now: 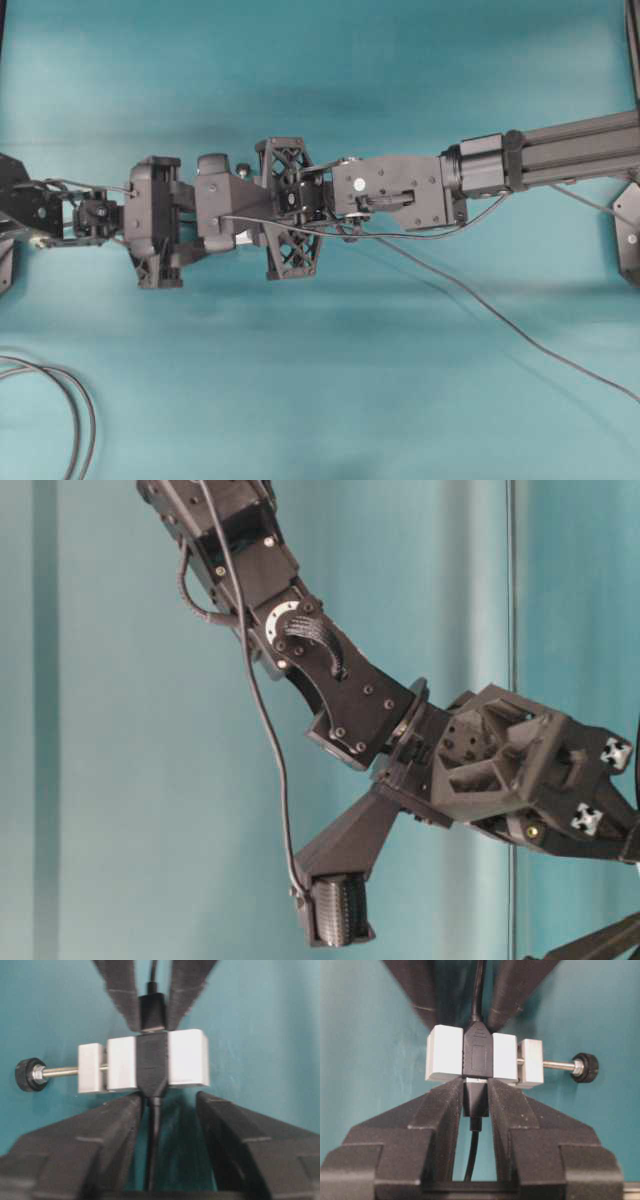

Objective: Insert the USB cable into the female connector supported by the left arm.
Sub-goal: 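Press the plug fully home while the left gripper holds the clamp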

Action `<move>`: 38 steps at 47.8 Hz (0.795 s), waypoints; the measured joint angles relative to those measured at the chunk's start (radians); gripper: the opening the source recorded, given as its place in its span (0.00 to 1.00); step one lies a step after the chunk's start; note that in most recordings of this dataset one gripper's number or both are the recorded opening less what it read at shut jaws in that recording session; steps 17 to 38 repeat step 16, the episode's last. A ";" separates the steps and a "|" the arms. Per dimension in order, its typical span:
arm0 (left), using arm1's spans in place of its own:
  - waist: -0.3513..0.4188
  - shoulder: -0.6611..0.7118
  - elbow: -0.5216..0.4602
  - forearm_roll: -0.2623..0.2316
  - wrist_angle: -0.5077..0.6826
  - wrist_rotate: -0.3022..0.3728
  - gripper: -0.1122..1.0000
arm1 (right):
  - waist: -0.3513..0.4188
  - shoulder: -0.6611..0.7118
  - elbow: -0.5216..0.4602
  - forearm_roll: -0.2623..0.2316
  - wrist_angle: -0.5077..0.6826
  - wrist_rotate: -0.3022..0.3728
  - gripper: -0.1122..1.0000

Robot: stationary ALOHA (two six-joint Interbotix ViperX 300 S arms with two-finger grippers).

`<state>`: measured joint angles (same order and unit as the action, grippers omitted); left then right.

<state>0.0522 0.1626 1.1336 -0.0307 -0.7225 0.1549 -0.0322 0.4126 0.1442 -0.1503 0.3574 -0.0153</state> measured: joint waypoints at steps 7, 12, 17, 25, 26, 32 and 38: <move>0.000 -0.023 0.011 0.000 0.009 0.000 0.77 | 0.002 -0.006 0.005 0.000 0.020 0.008 0.64; -0.002 -0.051 0.031 0.000 0.040 0.000 0.76 | 0.008 -0.020 0.012 -0.002 0.049 0.018 0.80; -0.002 -0.091 0.054 0.000 0.071 0.000 0.76 | 0.017 -0.046 0.037 0.000 0.069 0.026 0.78; -0.002 -0.091 0.054 0.000 0.071 0.000 0.76 | 0.017 -0.046 0.037 0.000 0.069 0.026 0.78; -0.002 -0.091 0.054 0.000 0.071 0.000 0.76 | 0.017 -0.046 0.037 0.000 0.069 0.026 0.78; -0.002 -0.091 0.054 0.000 0.071 0.000 0.76 | 0.017 -0.046 0.037 0.000 0.069 0.026 0.78; -0.002 -0.091 0.054 0.000 0.071 0.000 0.76 | 0.017 -0.046 0.037 0.000 0.069 0.026 0.78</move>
